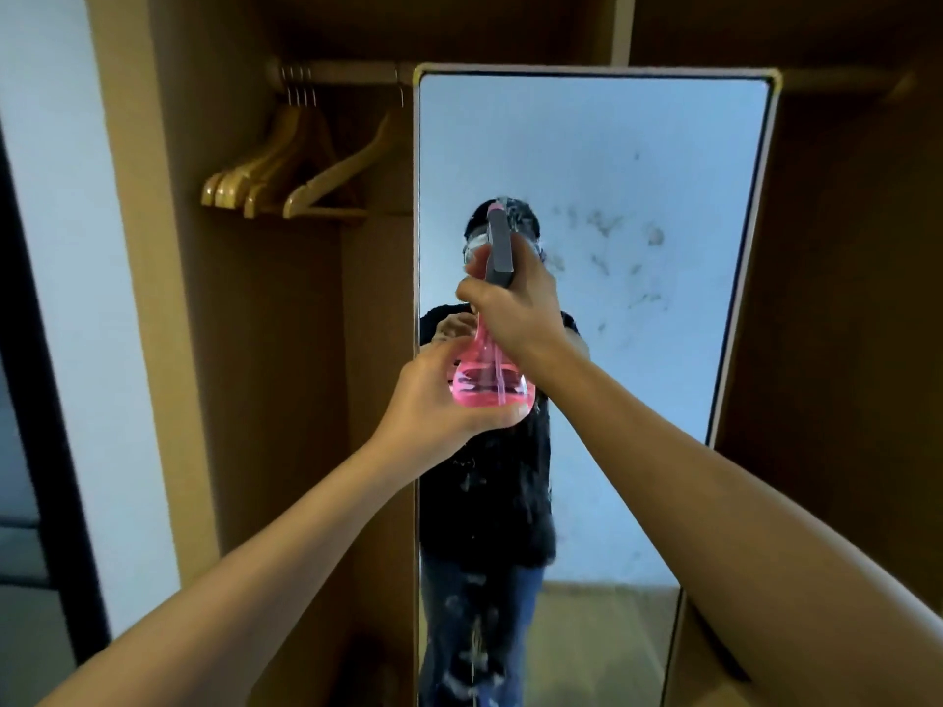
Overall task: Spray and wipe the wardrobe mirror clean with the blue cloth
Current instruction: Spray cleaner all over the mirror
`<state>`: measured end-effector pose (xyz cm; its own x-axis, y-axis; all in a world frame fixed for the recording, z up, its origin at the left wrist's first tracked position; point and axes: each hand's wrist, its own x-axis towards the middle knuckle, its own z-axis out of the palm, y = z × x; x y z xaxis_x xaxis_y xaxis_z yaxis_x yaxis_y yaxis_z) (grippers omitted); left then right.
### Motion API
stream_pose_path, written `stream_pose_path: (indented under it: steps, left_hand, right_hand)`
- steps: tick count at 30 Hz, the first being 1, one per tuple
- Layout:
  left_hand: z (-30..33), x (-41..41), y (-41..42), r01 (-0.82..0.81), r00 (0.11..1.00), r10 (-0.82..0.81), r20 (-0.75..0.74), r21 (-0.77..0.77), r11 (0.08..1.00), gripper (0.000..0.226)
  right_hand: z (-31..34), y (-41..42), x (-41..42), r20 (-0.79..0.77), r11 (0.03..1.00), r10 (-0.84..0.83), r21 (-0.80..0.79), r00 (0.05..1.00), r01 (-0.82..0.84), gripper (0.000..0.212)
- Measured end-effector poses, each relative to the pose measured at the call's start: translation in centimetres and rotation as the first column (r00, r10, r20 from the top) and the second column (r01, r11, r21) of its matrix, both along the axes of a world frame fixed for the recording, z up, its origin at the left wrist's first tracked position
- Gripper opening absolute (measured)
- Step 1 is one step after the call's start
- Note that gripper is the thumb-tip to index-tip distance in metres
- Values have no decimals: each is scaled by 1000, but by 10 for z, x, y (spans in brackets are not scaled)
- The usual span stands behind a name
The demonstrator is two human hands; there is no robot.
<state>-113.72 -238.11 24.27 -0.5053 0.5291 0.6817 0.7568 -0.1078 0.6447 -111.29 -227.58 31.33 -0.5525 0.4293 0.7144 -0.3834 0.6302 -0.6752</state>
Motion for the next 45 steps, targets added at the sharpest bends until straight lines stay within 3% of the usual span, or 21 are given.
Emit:
stream_pose_path:
  steps: [6, 20, 28, 34, 40, 45]
  left_hand:
    - [11, -3, -1, 4, 1000, -5, -22, -22, 1000, 42]
    - [11, 5, -18, 45, 993, -51, 106, 60, 997, 42]
    - [4, 8, -20, 68, 994, -71, 79, 42, 997, 44]
    - [1, 10, -16, 62, 995, -65, 78, 38, 997, 45]
    - [-5, 17, -14, 105, 987, -114, 112, 87, 991, 41]
    - [-11, 22, -8, 179, 966, -194, 173, 101, 979, 40]
  right_hand:
    - [12, -5, 2, 21, 1000, -17, -13, 1000, 17, 26]
    - [25, -25, 1, 113, 998, -60, -26, 992, 63, 26]
    - [19, -28, 8, 107, 994, -62, -82, 992, 71, 6]
    - [14, -21, 6, 108, 989, 13, -151, 994, 3, 25]
    - [9, -18, 6, 86, 988, 45, -150, 995, -31, 27]
    - [4, -12, 17, 85, 987, -45, -148, 995, 57, 13]
